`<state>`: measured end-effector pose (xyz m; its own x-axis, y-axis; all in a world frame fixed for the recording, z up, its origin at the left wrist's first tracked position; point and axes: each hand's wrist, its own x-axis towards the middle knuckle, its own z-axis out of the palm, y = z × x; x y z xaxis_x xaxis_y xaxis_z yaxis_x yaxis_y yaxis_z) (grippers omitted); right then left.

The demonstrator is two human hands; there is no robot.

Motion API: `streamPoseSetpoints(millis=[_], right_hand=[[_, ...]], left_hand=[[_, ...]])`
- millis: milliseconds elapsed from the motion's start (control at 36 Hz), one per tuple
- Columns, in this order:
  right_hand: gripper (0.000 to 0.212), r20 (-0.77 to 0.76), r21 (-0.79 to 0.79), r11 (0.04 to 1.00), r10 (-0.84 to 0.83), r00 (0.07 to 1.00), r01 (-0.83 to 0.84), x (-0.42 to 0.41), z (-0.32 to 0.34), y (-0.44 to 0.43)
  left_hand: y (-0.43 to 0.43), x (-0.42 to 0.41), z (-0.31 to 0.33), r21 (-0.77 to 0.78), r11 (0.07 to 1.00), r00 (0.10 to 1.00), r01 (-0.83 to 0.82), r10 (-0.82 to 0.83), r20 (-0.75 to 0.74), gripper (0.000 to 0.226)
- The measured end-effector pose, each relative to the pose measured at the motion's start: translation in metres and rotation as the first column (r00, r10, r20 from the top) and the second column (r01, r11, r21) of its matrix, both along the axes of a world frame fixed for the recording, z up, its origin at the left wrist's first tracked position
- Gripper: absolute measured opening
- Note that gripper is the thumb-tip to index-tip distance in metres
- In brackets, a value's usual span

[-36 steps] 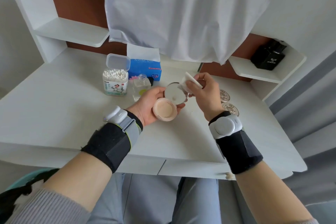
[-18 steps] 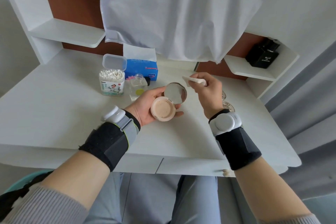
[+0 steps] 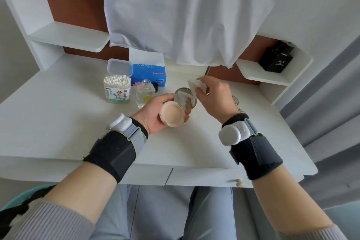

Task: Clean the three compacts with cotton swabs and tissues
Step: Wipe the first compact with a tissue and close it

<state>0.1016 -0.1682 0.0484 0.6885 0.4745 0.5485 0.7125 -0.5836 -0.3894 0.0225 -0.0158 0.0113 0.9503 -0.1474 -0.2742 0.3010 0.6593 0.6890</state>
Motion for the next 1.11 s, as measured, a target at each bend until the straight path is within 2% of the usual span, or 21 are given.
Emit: streamPoseSetpoints(millis=[111, 639, 1028, 1111], right_hand=[[0.011, 0.029, -0.041, 0.999, 0.031, 0.999, -0.03, 0.004, 0.003, 0.002], [0.029, -0.051, -0.188, 0.97, 0.149, 0.987, -0.156, 0.012, -0.003, 0.018], [0.042, -0.18, -0.271, 0.893, 0.321, 0.93, -0.361, 0.008, -0.003, 0.015], [0.044, -0.168, -0.284, 0.877, 0.352, 0.921, -0.387, 0.008, -0.003, 0.01]], left_hand=[[0.001, 0.0, -0.001, 0.023, 1.0, 1.0, 0.004, -0.004, -0.003, 0.033], [0.003, 0.001, -0.002, 0.104, 0.995, 1.0, -0.005, 0.007, -0.011, 0.05], [0.005, -0.001, -0.002, 0.113, 0.994, 1.0, -0.003, 0.004, -0.009, 0.054], [0.006, -0.001, -0.003, 0.113, 0.993, 1.0, -0.013, 0.013, -0.007, 0.056]])
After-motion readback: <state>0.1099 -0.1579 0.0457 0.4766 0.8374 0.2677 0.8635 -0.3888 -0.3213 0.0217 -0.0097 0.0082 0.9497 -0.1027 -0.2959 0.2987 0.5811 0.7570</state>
